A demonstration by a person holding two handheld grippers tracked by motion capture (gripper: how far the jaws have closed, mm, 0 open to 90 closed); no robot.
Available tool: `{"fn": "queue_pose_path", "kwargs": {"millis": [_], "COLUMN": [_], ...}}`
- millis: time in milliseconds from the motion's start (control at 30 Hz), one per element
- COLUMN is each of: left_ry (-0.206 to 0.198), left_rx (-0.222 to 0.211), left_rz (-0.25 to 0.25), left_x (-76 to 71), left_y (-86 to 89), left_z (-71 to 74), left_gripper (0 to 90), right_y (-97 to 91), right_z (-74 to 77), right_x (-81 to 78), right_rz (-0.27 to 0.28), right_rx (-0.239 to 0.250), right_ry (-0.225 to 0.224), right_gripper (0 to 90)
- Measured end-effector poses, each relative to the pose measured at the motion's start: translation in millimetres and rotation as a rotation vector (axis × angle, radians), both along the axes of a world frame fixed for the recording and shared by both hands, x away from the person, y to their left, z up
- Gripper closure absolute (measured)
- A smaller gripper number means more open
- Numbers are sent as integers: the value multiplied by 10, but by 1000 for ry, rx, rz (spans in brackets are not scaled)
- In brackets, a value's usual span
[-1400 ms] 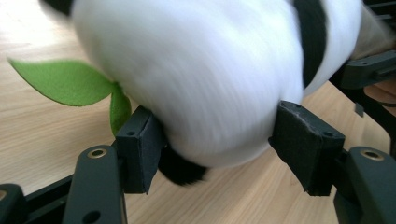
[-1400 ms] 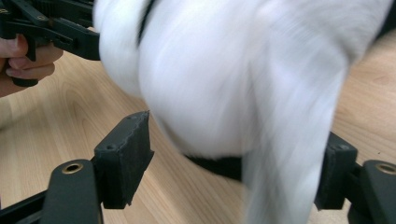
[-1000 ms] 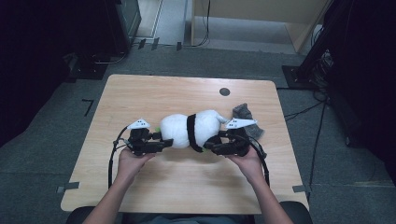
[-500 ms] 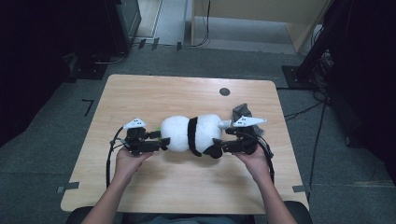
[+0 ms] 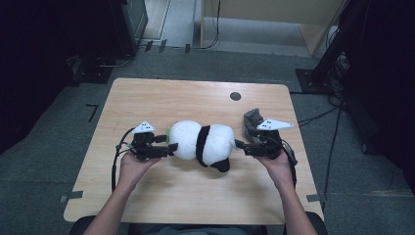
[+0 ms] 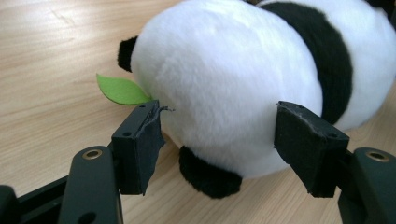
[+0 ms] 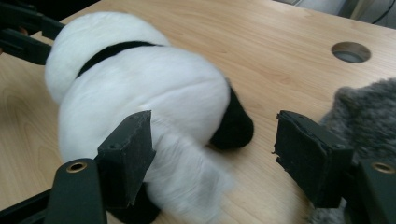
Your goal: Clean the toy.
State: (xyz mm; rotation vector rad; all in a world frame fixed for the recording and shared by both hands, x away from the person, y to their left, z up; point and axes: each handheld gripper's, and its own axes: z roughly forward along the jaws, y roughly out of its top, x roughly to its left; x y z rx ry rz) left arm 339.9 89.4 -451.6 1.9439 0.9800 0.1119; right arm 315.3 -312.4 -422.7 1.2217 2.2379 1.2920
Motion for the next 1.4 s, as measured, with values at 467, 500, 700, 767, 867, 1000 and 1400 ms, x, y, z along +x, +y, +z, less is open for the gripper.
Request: {"fn": "queue_pose_path", "kwargs": {"millis": [467,500,700,767,867,1000,1400], "left_ry": [-19,-11,-25,-50,-45,-38,-19], "left_rx": [2,4,13,11,36,64,-8], "left_rz": [-14,-16,-7,-10,-37,-45,-51], "left_x": [48,68,181,184,213,285,405], "left_y": [21,4,-56,-59,-91,-128,-120], "left_z": [26,34,113,161,177,168,55], "left_gripper": [354,354,337,335,327,311,279], "right_y": [-329,-335,-394,-449,-545,-587,-580], "right_z": [-137,-159,-267,-301,-377,-479,-788], "right_x": [187,208,333,376,461,568,768], "right_rz": [-142,-144,-203,-232,-267,-290,-279], "right_rx": [-43,-45,-73,-70,-51,-83,-131], "right_ry": [-14,-17,-27,-26,-15,-16,77], "right_gripper": [313,313,327,334,359,381,488]}}
